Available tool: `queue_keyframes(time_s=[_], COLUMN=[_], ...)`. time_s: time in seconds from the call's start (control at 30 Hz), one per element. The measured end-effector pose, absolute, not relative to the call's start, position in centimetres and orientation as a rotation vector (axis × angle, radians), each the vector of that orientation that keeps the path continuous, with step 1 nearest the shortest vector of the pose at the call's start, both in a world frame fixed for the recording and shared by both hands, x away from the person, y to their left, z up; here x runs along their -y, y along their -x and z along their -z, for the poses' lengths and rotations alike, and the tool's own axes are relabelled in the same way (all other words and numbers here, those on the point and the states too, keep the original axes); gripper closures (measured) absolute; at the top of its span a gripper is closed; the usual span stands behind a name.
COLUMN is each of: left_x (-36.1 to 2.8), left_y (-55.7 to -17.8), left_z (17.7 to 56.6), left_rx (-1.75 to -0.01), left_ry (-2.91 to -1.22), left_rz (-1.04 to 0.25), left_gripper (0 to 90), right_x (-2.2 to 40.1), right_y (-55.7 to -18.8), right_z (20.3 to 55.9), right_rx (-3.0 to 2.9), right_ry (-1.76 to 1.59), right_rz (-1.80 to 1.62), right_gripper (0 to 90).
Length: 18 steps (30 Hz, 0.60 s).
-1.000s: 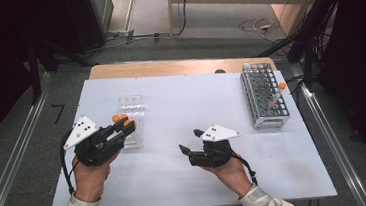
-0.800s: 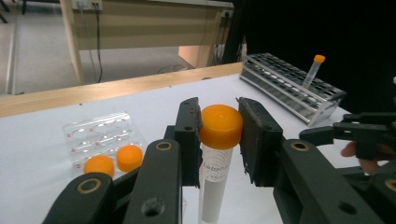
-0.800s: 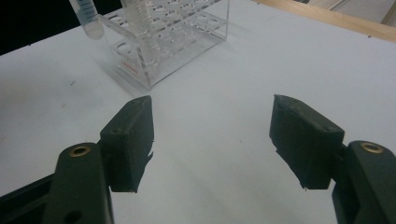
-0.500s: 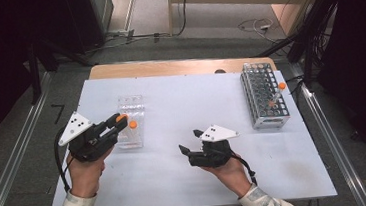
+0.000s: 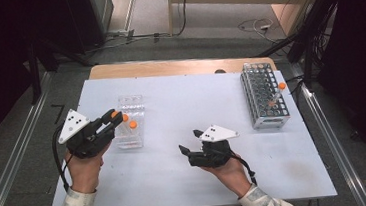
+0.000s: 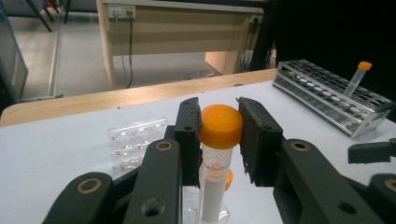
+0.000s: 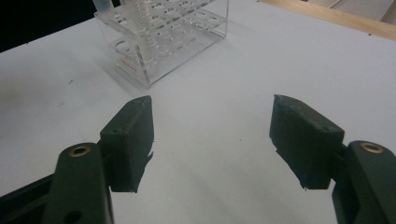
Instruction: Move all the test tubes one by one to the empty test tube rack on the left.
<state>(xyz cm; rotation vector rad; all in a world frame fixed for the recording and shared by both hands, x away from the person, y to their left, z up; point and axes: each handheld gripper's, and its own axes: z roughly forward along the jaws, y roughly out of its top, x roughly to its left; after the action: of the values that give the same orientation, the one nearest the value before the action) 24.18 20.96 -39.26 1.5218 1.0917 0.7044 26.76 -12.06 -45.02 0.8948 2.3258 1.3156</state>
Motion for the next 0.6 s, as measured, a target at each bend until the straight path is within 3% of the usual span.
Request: queue_keyframes(time_s=[0.6], left_x=[-20.45], left_y=[-24.83], left_z=[40.11], left_rx=[-1.095], left_ry=[-1.524], left_rz=[-0.769], left_gripper=[70.5], right_x=[12.02], right_y=[-26.77], right_z=[45.07], right_rx=[-2.326], right_ry=[-0.895], right_rz=[-1.316], right_gripper=[29.4])
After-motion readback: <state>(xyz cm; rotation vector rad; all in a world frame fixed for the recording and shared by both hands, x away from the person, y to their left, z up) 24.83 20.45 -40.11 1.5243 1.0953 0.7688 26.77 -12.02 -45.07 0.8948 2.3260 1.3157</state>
